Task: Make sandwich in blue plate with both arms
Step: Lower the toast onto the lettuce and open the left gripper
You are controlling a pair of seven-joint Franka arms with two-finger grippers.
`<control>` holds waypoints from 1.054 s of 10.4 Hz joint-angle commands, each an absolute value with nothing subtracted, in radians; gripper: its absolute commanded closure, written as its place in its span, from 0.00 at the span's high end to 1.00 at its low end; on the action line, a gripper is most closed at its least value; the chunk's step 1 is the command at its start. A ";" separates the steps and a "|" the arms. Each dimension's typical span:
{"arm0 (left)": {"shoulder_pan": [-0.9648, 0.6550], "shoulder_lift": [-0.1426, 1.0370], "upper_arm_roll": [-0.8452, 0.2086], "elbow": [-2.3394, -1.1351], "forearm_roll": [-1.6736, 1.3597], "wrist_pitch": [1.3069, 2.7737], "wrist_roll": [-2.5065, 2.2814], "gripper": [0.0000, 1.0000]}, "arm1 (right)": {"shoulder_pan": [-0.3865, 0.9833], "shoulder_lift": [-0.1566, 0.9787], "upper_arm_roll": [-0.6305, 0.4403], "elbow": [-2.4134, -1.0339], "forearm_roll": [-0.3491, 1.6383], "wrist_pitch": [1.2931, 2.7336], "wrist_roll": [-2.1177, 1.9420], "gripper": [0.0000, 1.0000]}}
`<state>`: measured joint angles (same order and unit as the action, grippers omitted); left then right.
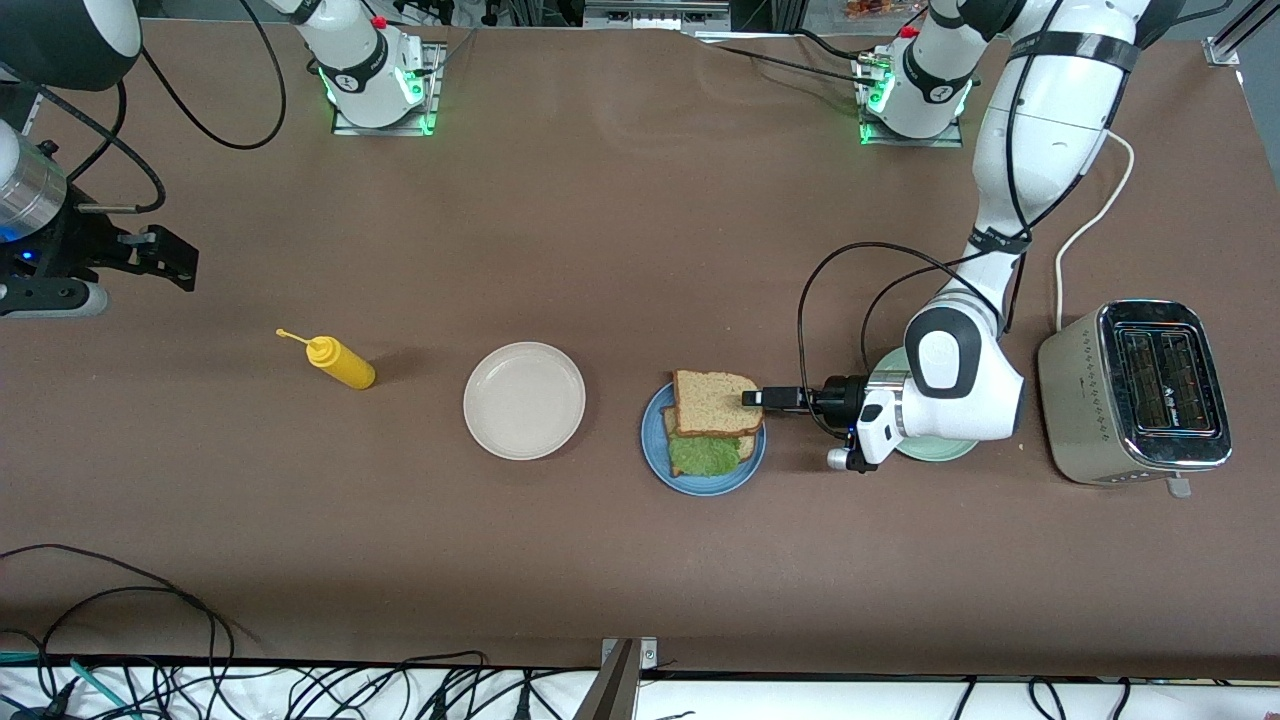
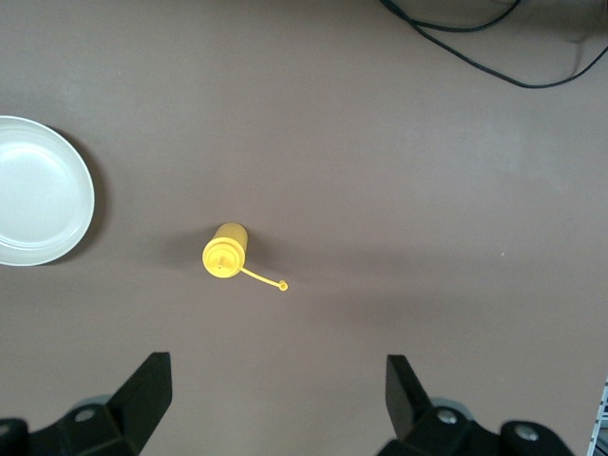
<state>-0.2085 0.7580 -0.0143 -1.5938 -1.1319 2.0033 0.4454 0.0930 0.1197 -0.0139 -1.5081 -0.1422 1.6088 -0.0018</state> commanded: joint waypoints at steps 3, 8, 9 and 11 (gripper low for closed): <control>-0.195 0.764 -0.014 -1.571 -1.175 2.002 0.476 0.77 | 0.095 0.114 -0.014 -1.511 -0.132 1.617 0.003 1.00; -0.153 0.586 -0.006 -1.638 -0.981 1.994 0.454 1.00 | 0.086 0.117 -0.017 -1.511 -0.132 1.618 -0.005 1.00; -0.153 0.540 -0.005 -1.640 -0.859 1.994 0.410 1.00 | 0.086 0.117 -0.020 -1.511 -0.114 1.618 -0.005 1.00; -0.163 0.419 -0.005 -1.638 -0.535 1.944 0.207 1.00 | 0.084 0.117 -0.021 -1.513 -0.107 1.615 -0.006 1.00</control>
